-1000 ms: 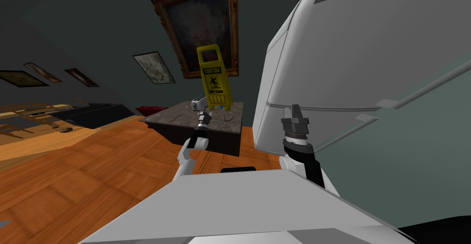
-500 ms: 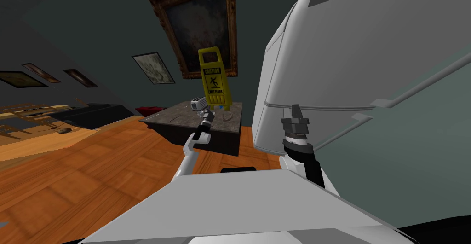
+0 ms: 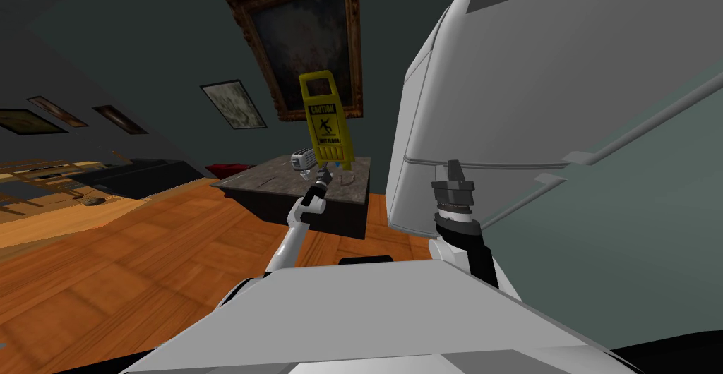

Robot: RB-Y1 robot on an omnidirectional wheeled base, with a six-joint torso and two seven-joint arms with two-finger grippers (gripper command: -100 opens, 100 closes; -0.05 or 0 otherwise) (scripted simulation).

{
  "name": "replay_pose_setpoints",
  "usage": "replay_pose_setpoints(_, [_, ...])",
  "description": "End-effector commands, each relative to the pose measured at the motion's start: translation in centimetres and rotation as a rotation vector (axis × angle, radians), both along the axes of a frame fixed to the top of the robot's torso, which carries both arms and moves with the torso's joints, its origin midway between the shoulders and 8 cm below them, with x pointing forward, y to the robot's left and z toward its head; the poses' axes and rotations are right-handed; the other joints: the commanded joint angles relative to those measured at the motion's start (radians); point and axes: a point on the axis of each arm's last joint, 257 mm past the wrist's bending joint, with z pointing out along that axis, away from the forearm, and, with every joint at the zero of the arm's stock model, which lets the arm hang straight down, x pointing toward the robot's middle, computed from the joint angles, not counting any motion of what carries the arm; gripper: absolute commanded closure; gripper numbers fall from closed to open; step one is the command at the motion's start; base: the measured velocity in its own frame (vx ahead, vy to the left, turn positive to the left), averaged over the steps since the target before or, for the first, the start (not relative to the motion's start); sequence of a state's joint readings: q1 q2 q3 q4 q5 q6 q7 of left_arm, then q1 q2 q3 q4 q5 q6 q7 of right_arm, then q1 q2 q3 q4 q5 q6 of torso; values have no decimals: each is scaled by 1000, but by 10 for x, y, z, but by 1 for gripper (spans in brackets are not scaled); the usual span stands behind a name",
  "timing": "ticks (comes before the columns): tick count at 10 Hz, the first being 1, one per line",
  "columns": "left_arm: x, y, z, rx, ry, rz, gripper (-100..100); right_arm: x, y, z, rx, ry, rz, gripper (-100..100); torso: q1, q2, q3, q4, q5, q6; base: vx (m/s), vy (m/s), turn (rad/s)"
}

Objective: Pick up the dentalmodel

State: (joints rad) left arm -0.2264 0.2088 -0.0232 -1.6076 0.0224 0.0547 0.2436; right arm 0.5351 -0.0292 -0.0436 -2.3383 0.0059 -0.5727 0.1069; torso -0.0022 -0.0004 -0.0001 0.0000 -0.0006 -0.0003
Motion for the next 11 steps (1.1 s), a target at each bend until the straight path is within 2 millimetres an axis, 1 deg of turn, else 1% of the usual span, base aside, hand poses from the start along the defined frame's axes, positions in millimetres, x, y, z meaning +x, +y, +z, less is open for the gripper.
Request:
replay_pose_setpoints(1, [12,-2,-13,4,53,3,-100,0,0,0,0,0,0,0,0,0,0,0,0,0,-1,-34,-7])
replay_pose_setpoints(2, [22,-5,-15,7,83,1,-100,0,0,0,0,0,0,0,0,0,0,0,0,0,4,-38,-11])
replay_pose_setpoints(3, [29,-5,-26,11,121,6,-100,0,0,0,0,0,0,0,0,0,0,0,0,0,3,-32,-7])
replay_pose_setpoints(4, [39,-7,-27,14,145,5,-100,0,0,0,0,0,0,0,0,0,0,0,0,0,5,-36,-11])
replay_pose_setpoints(5, [44,-6,-38,19,184,12,-100,0,0,0,0,0,0,0,0,-1,0,0,0,0,2,-36,-8])
replay_pose_setpoints(6, [44,-6,-41,20,196,14,-100,0,0,0,0,0,0,0,0,0,0,0,0,0,1,-18,2])
replay_pose_setpoints(7, [56,-8,-45,25,234,16,-100,0,0,0,0,0,0,0,1,0,0,0,0,0,1,-30,-7])
replay_pose_setpoints(8, [57,-7,-53,28,262,22,-100,0,0,0,0,0,0,0,0,0,0,0,0,0,6,-30,-6])
replay_pose_setpoints(9, [57,-6,-55,28,269,24,-100,0,0,0,0,0,0,0,0,0,0,0,0,0,5,-13,3])
replay_pose_setpoints(10, [66,-8,-59,33,310,28,-100,0,0,0,0,0,0,0,1,0,0,0,0,0,8,-22,-6])
replay_pose_setpoints(11, [68,-7,-69,37,343,35,-100,0,0,0,0,0,0,0,1,0,0,0,0,0,7,-27,-6])
